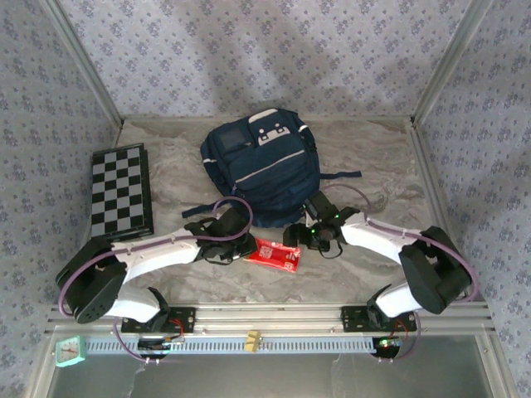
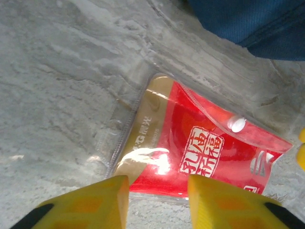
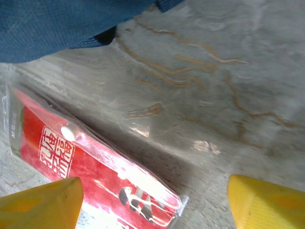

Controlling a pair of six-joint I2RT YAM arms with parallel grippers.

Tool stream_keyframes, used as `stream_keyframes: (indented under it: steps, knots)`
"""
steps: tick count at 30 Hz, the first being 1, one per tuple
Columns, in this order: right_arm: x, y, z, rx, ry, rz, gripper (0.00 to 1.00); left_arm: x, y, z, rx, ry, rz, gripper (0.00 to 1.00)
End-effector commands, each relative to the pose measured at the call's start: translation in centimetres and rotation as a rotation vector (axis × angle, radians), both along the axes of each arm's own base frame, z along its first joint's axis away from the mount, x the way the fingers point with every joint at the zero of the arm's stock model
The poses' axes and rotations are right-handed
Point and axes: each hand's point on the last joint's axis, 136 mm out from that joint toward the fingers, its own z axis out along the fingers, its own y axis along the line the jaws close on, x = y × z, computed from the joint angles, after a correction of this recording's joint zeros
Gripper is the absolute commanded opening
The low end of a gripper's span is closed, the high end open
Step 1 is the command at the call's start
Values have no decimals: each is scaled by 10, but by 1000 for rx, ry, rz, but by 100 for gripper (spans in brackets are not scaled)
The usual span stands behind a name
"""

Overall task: Pack the student bag
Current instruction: Pick up the personal item from the bottom-center of the table.

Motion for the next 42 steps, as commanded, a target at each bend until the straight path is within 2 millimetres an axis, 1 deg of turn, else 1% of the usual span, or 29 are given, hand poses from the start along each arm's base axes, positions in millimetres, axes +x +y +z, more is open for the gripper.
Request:
stream_keyframes:
  steps: [1,3,5,7,9,11,16,18,21,24,26,28,34,36,40,42]
  knots:
    - [3,12,-4,26,-18,103,79,-4,-4,-8,2,24,-18,31]
    - [2,17,-8,23,-5,138,77,-4,-3,-11,8,21,-18,29]
    - [-3,24,-10,50,2,164,74,-4,-3,-15,7,25,-20,29]
    - [-9,28,-12,70,16,181,72,-6,2,-23,34,37,-13,28]
    - [-15,33,-10,98,25,200,69,-6,8,-31,53,51,1,26]
    - [-21,37,-6,134,20,217,68,-7,8,-34,56,55,1,24]
    - [-27,37,-7,140,30,224,64,-7,20,-45,106,66,23,18]
    - [-26,37,-4,146,19,225,61,-7,21,-46,102,68,25,17]
    - [-23,35,-4,148,10,211,54,-7,21,-45,105,65,18,16]
    - [-25,36,-3,158,21,220,45,-6,24,-45,120,62,22,16]
    - [-25,33,-3,151,11,211,41,-6,26,-46,129,61,24,16]
    - [-24,30,-5,147,14,198,34,-6,27,-46,132,61,25,16]
    - [-21,32,3,173,-11,197,16,-2,25,-40,126,41,22,16]
    - [-19,34,10,186,-25,194,8,0,26,-35,118,21,28,17]
    - [-15,37,25,217,-61,187,1,5,26,-22,116,-23,14,21]
    - [-13,38,36,238,-80,182,0,8,28,-12,117,-54,12,26]
